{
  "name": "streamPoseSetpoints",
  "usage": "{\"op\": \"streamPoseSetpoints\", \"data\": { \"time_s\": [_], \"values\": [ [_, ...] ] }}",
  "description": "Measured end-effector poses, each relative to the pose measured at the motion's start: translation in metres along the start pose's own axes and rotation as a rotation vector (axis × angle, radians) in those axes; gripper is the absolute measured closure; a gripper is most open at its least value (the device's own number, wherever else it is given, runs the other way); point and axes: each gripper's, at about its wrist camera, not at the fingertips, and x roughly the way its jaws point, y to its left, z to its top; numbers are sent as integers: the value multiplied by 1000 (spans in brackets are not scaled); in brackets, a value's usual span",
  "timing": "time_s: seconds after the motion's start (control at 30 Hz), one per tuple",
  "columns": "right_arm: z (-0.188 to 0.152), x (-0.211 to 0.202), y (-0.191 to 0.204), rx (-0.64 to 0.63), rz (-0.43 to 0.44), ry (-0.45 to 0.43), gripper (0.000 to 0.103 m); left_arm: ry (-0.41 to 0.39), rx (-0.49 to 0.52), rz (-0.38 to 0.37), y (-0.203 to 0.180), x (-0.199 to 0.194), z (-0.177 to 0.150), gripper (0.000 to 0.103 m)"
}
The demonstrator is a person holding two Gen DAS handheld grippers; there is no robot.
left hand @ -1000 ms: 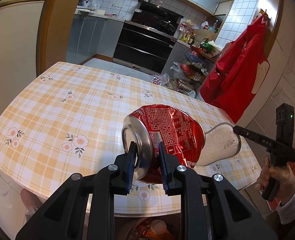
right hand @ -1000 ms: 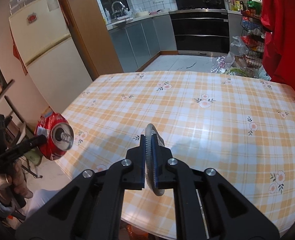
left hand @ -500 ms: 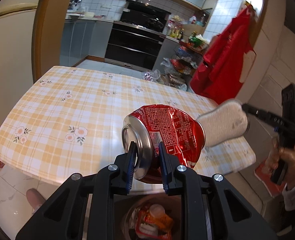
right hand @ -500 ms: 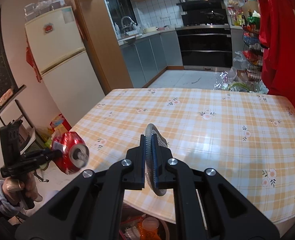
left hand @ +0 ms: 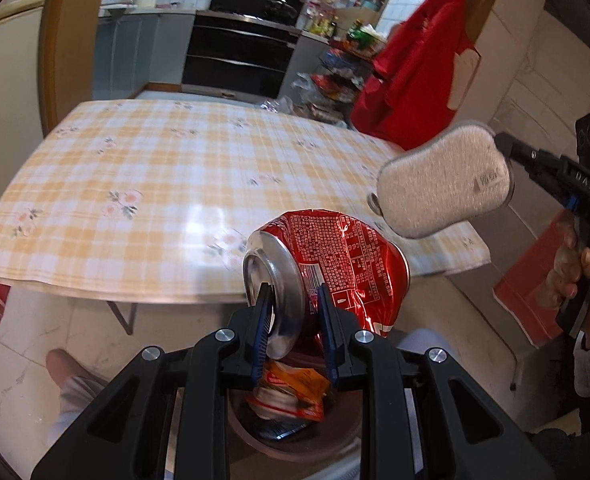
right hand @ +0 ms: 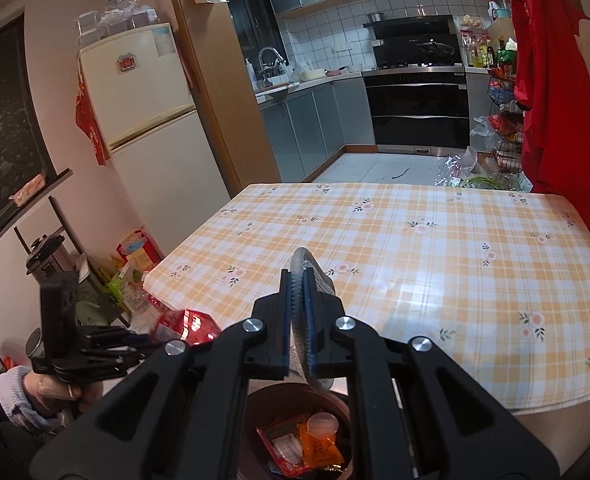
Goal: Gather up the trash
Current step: 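Carry the red can and white foam tray over the bin and open both grippers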
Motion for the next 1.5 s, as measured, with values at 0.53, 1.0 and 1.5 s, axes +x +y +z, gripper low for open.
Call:
{"op": "streamPoseSetpoints", "data": {
  "time_s": [0.53,1.0,1.5],
  "values": [
    [-27,1,-9,42,11,74,93,94,-2,-99,-14,51,-12,33],
    [-50,34,10,22,54,224,93,-167,-48,138,17,-29,22,6],
    [-69,50,43,37,198,367,92,-199,-95,189,33,-55,12,6]
  ]
}}
